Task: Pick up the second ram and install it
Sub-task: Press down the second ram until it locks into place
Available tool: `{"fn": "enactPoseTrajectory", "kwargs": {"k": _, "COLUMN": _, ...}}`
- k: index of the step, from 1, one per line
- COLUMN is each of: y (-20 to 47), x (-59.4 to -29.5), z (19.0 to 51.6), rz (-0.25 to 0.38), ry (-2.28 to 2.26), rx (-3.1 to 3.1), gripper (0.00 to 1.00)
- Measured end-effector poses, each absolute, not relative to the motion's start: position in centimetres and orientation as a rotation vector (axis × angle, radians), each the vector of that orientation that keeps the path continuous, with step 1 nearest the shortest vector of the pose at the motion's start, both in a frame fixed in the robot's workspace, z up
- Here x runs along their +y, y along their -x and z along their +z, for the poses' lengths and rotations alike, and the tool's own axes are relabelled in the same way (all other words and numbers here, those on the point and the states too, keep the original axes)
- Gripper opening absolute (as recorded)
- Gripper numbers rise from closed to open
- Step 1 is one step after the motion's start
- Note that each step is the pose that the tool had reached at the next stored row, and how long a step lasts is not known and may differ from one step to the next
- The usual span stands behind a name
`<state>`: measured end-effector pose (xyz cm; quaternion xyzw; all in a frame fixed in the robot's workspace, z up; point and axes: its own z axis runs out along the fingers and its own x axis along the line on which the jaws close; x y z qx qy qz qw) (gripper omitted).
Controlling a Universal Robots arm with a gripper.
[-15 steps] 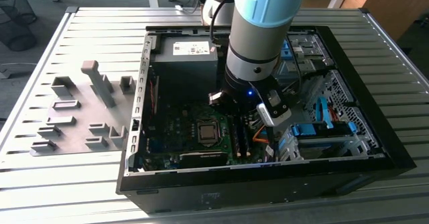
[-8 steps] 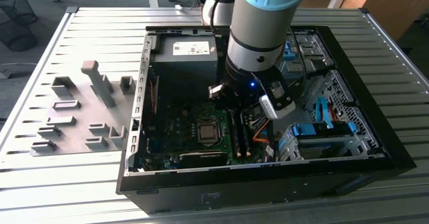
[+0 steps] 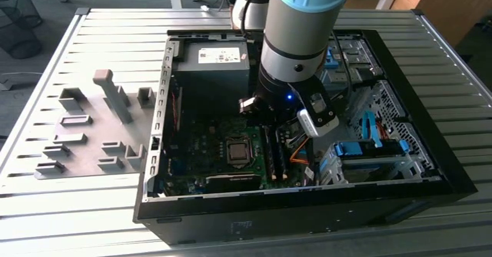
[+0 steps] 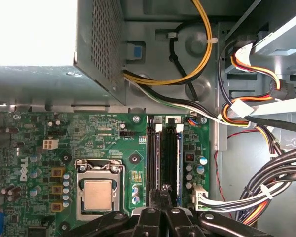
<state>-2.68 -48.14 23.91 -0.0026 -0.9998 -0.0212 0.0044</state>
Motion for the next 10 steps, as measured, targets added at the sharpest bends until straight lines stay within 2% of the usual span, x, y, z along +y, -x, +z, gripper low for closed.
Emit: {"fn": "enactPoseTrajectory", "kwargs": {"k": 10, "y": 2.68, "x": -48.13, "z": 23.91, "rz": -0.067, "ry": 0.008, "rx": -3.132, "gripper": 0.11}}
